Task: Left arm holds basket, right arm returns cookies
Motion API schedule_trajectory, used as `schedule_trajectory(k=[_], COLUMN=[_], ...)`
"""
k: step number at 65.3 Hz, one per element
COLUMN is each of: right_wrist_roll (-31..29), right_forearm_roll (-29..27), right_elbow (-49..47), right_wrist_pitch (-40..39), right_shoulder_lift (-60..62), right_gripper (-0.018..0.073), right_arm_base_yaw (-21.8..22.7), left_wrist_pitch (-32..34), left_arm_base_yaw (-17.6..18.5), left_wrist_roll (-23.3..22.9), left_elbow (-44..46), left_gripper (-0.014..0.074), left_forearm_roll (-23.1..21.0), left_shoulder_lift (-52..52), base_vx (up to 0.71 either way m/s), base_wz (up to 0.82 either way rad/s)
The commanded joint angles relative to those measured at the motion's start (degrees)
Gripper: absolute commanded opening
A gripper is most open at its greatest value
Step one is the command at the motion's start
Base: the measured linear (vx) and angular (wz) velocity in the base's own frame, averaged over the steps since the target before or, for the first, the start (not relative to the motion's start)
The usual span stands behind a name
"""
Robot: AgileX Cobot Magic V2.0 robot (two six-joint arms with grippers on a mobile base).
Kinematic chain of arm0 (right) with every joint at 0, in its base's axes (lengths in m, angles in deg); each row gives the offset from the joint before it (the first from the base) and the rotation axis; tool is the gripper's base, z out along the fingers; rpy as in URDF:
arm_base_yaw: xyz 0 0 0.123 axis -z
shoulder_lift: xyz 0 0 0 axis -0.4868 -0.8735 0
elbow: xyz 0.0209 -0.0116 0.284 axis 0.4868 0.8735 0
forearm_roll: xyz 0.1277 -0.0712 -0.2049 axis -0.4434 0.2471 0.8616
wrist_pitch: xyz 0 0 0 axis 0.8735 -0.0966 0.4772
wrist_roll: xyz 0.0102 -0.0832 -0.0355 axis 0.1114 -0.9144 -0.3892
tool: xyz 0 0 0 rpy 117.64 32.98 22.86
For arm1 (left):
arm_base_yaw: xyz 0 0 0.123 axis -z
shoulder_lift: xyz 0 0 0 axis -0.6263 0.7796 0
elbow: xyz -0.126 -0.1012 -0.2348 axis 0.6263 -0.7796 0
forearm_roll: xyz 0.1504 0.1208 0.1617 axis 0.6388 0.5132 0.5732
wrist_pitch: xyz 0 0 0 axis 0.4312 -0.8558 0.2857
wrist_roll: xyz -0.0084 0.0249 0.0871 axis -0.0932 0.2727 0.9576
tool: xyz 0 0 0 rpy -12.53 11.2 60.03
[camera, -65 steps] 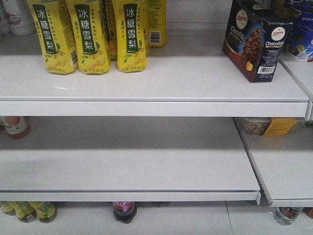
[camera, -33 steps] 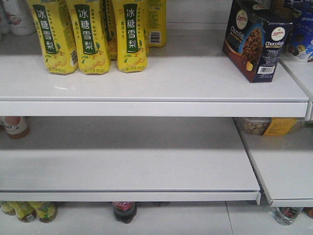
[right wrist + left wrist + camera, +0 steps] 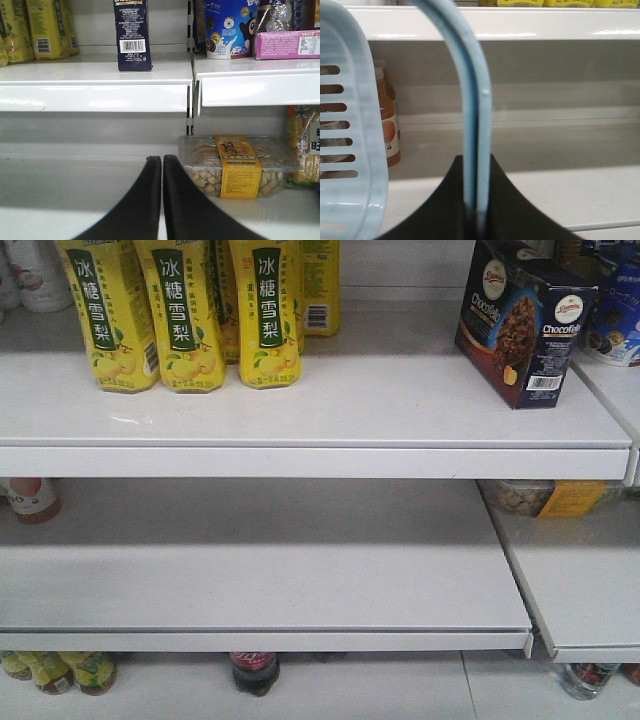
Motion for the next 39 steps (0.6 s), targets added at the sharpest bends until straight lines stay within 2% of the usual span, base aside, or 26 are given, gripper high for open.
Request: schedule_trajectory(k=[1, 31, 39], right_wrist_roll=[0.03, -0.17, -1.83], right_forearm_roll=[1.04, 0.87, -3.39], right_elbow=[-1.55, -1.55, -1.55], right_wrist_pitch=[-1.62, -0.05, 3.51], right_shoulder_lift=[-0.57, -0.57, -0.57], right_gripper=[-0.0008, -0.0008, -0.0008], right_arm_base_yaw=[0.33, 0.33, 0.45], left_wrist_pitch=[5.59, 5.59, 5.59], left_arm_base_yaw=[0.34, 0.34, 0.34], left_wrist_roll=[0.46, 0.46, 0.46], left_elbow=[1.40, 1.40, 1.40], left_gripper=[-0.0006, -0.0006, -0.0006], left_forearm_roll=[0.97, 0.97, 0.97], left_shoulder_lift=[-1.03, -1.03, -1.03], base_vx=[0.00, 0.00, 0.00], base_wz=[0.00, 0.00, 0.00])
